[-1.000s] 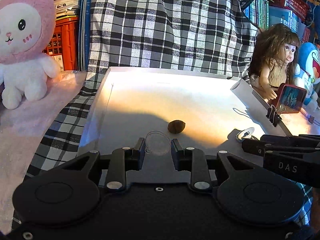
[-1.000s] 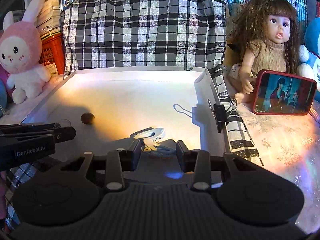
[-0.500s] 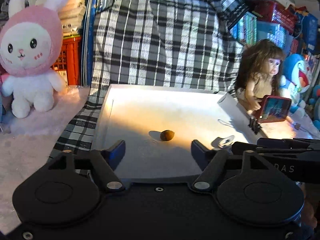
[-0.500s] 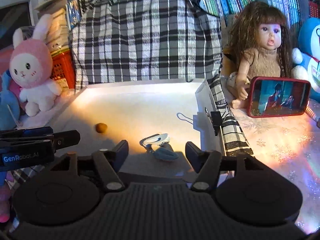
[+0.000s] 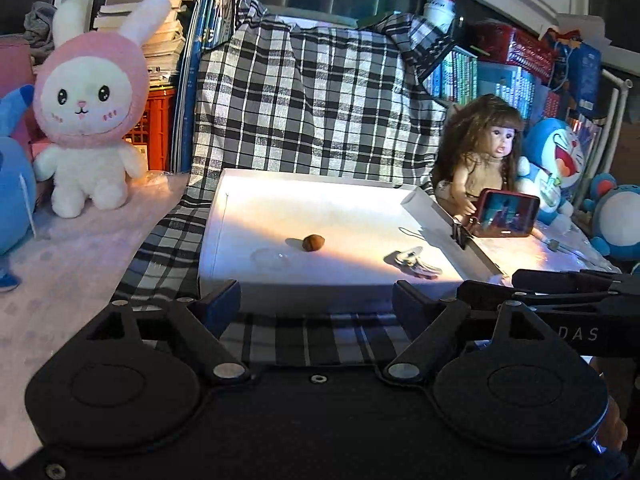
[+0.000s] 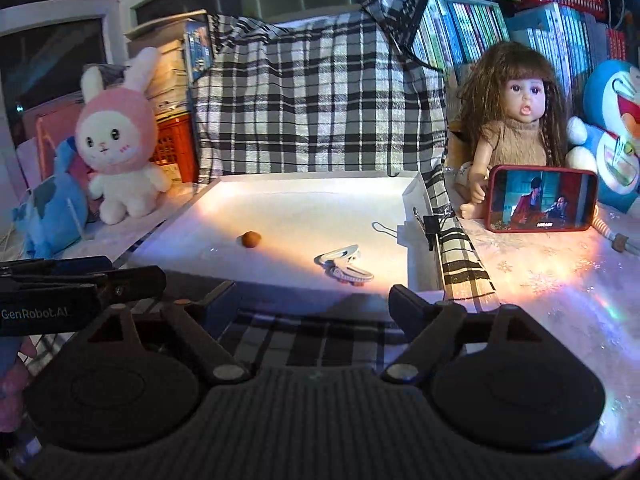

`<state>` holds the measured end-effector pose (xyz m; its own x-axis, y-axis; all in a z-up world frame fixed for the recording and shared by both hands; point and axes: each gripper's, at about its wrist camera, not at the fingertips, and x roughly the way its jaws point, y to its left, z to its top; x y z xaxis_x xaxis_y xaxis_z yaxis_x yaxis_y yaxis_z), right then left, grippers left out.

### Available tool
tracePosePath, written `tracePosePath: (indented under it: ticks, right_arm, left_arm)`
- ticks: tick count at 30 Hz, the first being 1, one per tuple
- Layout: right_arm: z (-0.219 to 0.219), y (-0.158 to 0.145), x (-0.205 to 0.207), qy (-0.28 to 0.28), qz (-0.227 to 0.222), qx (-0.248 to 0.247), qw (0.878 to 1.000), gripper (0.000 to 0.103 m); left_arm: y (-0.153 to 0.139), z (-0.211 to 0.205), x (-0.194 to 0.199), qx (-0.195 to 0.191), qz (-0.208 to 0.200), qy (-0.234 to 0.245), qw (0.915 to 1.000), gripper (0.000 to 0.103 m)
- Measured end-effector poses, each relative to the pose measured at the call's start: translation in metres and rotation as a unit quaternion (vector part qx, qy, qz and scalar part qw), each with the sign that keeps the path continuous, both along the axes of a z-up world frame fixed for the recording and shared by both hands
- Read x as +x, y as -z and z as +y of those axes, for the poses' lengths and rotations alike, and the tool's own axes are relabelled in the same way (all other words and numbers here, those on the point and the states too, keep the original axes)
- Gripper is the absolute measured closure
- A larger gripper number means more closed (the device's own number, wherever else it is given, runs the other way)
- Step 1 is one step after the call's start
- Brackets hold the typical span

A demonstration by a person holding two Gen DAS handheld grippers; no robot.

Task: Organize rigid objects
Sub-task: 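Open the left tool to release the cup while the right tool releases the clip in the tray, then move both tools back from the tray over the objects on the cloth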

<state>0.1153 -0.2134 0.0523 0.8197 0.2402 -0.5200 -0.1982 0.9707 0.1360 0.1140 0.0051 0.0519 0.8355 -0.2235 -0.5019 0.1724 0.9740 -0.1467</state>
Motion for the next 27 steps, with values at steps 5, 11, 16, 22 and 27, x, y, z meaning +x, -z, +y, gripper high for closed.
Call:
tracePosePath:
  ticks: [5, 11, 16, 22, 27]
  right_arm:
    - [0.003, -0.004, -0.027, -0.011, -0.023, -0.014, 1.000, 0.010]
    - [0.003, -0.004, -0.050, -0.017, -0.033, -0.018, 0.999, 0.008]
    - [0.003, 0.000, -0.065, -0.019, -0.038, -0.030, 0.999, 0.007]
    - [0.004, 0.004, -0.081, -0.020, -0.041, -0.042, 0.998, 0.006]
    - [0.005, 0.008, -0.093, -0.024, -0.039, -0.050, 0.998, 0.005]
  left_arm:
    - [0.003, -0.002, -0.030, 0.017, -0.016, 0.004, 0.9997, 0.020]
    - [0.009, -0.003, -0.061, 0.029, -0.026, 0.008, 0.9992, 0.020]
    - [0.013, -0.003, -0.081, 0.032, -0.027, 0.010, 0.9991, 0.019]
    - [0.018, -0.002, -0.099, 0.038, -0.030, 0.011, 0.9988, 0.019]
    - [0.023, 0.000, -0.111, 0.038, -0.028, 0.011, 0.9988, 0.019]
